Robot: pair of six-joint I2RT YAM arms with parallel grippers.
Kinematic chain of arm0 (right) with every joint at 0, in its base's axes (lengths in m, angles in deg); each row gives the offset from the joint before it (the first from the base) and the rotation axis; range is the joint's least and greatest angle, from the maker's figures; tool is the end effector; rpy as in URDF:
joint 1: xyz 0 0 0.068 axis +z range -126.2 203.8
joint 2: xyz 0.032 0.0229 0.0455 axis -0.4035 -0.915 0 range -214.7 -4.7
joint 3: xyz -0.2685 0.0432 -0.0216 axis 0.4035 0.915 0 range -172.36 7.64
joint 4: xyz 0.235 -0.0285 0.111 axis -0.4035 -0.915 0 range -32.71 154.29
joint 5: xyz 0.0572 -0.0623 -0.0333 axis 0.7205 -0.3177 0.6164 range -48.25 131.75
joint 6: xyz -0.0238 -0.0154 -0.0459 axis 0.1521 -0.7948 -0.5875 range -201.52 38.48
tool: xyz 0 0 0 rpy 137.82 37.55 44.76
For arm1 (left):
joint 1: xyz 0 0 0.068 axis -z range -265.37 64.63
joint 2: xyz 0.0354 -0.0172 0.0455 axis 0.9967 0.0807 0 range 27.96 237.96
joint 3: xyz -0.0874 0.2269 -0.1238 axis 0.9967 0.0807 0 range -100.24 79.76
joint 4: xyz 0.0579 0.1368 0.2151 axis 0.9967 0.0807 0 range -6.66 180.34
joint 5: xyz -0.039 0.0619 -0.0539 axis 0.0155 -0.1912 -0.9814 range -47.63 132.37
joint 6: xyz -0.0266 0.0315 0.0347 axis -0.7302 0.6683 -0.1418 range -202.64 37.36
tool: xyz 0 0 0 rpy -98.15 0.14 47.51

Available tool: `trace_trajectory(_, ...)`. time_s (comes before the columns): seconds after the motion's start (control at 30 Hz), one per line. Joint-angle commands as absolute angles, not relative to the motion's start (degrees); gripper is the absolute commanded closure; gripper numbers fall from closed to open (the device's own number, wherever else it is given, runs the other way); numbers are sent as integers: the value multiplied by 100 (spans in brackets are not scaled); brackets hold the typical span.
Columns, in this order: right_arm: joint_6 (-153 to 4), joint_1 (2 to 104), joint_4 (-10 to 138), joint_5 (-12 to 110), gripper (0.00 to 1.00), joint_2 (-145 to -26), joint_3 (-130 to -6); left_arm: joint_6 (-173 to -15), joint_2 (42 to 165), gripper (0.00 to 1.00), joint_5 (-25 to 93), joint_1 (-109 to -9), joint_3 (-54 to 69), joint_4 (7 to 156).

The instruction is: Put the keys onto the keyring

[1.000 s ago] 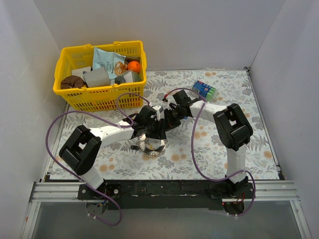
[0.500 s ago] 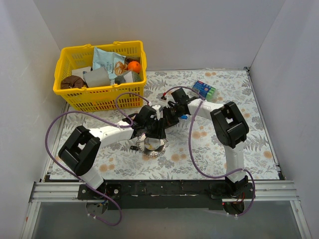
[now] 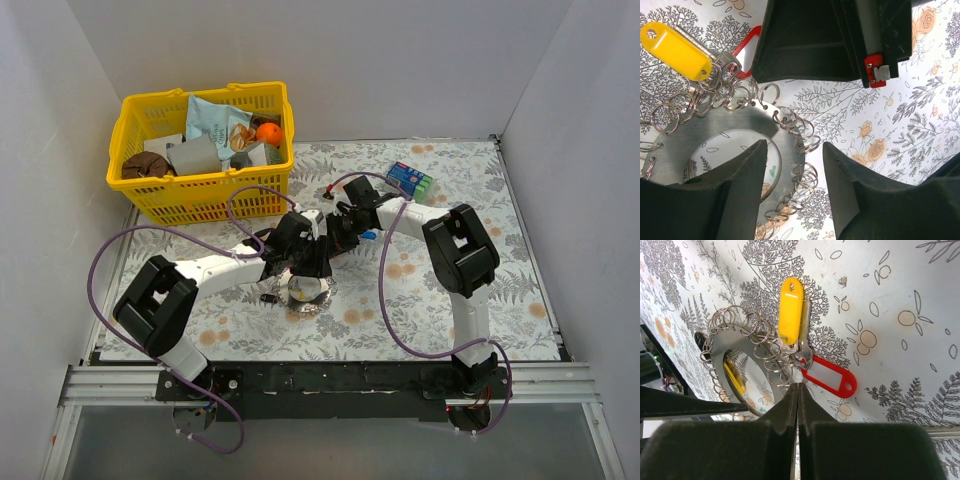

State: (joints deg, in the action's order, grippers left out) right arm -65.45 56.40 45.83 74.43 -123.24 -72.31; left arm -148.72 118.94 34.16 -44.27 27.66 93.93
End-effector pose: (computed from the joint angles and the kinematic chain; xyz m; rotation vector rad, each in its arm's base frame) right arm 0.3533 0.2486 0.1522 -0.6115 2.6026 1.0361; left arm 0.2406 -0.2167 0.1874 -0.5115 2.6385 -0.9129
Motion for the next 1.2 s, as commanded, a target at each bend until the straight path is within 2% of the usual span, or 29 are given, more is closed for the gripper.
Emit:
trace_trajectory(0.0, -6658, 5526, 4548, 7400, 99, -12046, -7165, -15031, 11611, 54, 3604, -4450, 2834, 9222)
trace_trajectory(0.1, -6667, 5474, 4618, 7391, 99, -12037, -7033, -15154, 11594, 58, 3595, -4529, 2895, 9161)
trace_trajectory(0.5, -6649, 5456, 4724, 7646, 99, -12134, -6874, -15427, 11673, 62, 3209, -5021, 3133, 8598)
trace_trajectory(1.17, -6473, 5456, 4952, 8068, 99, -11712, -6488, -15383, 12112, 68, 2936, -5030, 3019, 8141)
